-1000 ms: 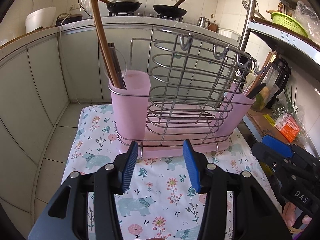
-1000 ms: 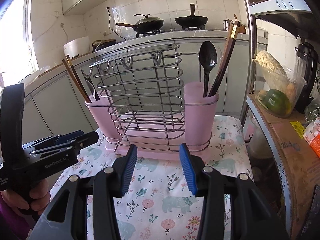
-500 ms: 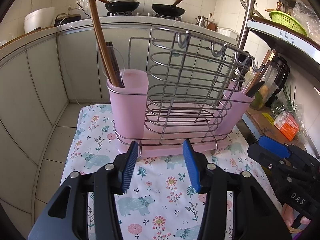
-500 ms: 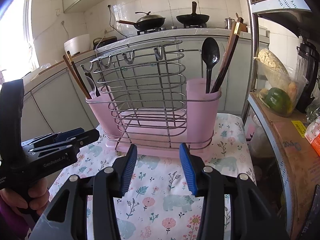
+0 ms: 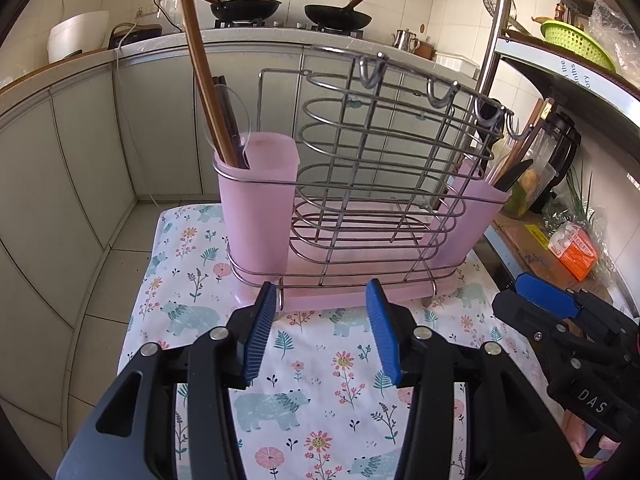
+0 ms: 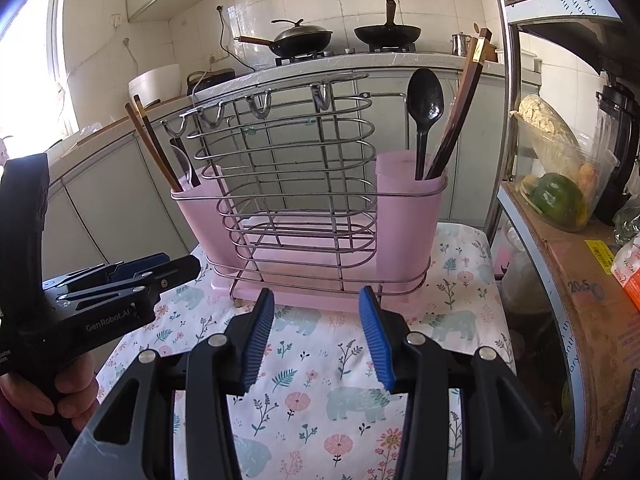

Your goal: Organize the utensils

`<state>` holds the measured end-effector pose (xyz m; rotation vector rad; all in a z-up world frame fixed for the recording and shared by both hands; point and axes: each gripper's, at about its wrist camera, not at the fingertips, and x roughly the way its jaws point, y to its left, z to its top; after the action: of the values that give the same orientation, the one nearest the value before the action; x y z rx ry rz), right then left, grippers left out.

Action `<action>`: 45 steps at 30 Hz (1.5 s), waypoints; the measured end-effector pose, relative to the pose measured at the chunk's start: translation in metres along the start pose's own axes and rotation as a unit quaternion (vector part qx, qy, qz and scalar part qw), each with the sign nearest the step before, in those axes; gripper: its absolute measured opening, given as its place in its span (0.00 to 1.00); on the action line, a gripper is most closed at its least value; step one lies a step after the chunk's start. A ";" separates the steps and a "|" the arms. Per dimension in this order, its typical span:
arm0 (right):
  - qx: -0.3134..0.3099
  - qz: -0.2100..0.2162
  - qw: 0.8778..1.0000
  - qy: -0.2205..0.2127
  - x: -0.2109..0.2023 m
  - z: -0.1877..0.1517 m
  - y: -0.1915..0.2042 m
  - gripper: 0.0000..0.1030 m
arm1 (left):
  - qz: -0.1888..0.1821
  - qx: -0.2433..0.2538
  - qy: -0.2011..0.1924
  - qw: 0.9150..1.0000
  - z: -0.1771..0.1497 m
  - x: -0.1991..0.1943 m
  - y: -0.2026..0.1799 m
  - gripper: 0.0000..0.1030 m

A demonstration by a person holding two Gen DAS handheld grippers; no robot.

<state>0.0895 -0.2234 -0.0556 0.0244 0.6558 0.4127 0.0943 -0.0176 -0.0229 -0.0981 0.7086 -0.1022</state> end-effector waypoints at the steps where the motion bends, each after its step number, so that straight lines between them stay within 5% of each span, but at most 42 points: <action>1: 0.000 0.000 1.000 0.000 0.000 0.000 0.000 0.42 | 0.000 0.000 0.000 1.000 0.000 0.000 0.000 0.45; 45: 0.001 0.000 1.000 0.011 0.008 -0.007 -0.003 0.42 | 0.001 0.001 0.011 1.000 -0.004 0.008 0.004 0.45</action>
<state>0.0922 -0.2238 -0.0663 0.0226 0.6774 0.4117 0.0978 -0.0151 -0.0311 -0.0936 0.7296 -0.1026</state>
